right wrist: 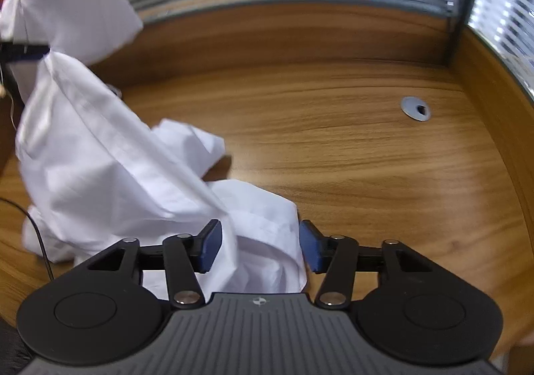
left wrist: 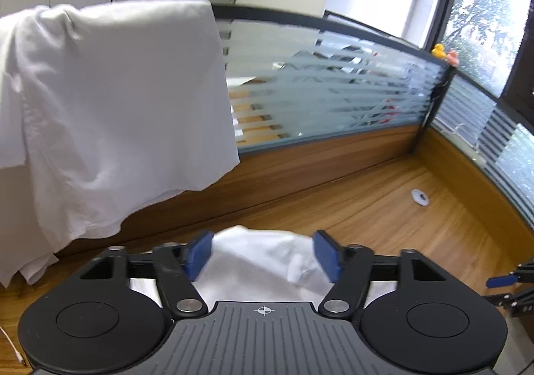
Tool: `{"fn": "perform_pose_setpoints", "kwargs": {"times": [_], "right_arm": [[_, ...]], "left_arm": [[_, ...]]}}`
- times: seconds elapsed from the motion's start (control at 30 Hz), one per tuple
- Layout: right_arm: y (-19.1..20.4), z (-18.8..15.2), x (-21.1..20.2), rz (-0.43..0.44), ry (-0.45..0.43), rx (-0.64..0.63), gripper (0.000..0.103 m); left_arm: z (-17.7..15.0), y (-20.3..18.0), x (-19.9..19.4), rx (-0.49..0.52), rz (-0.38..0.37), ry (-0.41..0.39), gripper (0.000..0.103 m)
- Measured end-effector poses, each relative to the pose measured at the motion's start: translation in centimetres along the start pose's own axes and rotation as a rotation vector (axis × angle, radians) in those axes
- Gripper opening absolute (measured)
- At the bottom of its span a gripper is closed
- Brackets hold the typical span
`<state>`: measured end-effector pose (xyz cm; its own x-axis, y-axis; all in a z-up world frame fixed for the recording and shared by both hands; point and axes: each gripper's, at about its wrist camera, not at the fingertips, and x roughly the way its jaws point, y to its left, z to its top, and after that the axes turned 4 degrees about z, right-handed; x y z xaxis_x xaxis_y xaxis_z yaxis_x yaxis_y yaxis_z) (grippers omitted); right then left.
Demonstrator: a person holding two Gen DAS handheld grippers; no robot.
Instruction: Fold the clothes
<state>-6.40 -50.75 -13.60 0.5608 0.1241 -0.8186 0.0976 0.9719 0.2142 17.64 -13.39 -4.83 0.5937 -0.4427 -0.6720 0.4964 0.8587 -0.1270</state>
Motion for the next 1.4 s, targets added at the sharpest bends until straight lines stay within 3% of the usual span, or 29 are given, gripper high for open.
{"fn": "perform_pose_setpoints", "kwargs": {"times": [0.13, 0.37, 0.5, 0.63, 0.77, 0.83, 0.93, 1.0, 1.07, 1.23, 1.4], "right_arm": [[1.3, -1.6, -3.1, 0.01, -0.013, 0.03, 0.061], [5.5, -6.2, -5.1, 0.018, 0.013, 0.028, 0.065], [8.5, -9.1, -4.6, 0.021, 0.022, 0.003, 0.081], [11.0, -11.6, -3.3, 0.013, 0.036, -0.014, 0.083], [12.3, -13.1, -1.6, -0.052, 0.047, -0.02, 0.082], [12.5, -13.4, -1.0, -0.092, 0.048, -0.021, 0.075], [11.9, -12.9, -0.9, -0.113, 0.044, 0.008, 0.056], [11.2, -12.1, -1.7, -0.116, 0.019, 0.028, 0.025], [10.5, -11.1, -2.7, -0.121, -0.012, 0.045, 0.01], [8.1, -7.4, -6.1, -0.175, -0.116, 0.069, 0.004], [4.4, -3.6, -7.4, -0.31, -0.158, 0.051, 0.002]], "left_arm": [[0.2, 0.8, -1.9, -0.015, -0.055, 0.002, 0.082], [-2.1, 1.5, -4.0, 0.037, -0.01, 0.0, 0.081], [-4.9, 2.8, -4.9, 0.071, 0.026, 0.012, 0.082], [-7.3, 4.7, -4.9, 0.051, 0.064, 0.063, 0.082], [-9.4, 6.4, -4.7, 0.019, 0.08, 0.105, 0.082], [-10.4, 7.1, -4.6, 0.016, 0.093, 0.12, 0.083], [-11.7, 7.8, -4.3, 0.018, 0.105, 0.135, 0.086], [-12.6, 8.1, -4.2, 0.026, 0.114, 0.149, 0.088], [-13.4, 8.4, -4.2, 0.028, 0.116, 0.161, 0.089], [-14.9, 8.6, -3.7, 0.013, 0.105, 0.199, 0.09], [-15.9, 7.7, -3.1, 0.017, 0.098, 0.226, 0.09]]}}
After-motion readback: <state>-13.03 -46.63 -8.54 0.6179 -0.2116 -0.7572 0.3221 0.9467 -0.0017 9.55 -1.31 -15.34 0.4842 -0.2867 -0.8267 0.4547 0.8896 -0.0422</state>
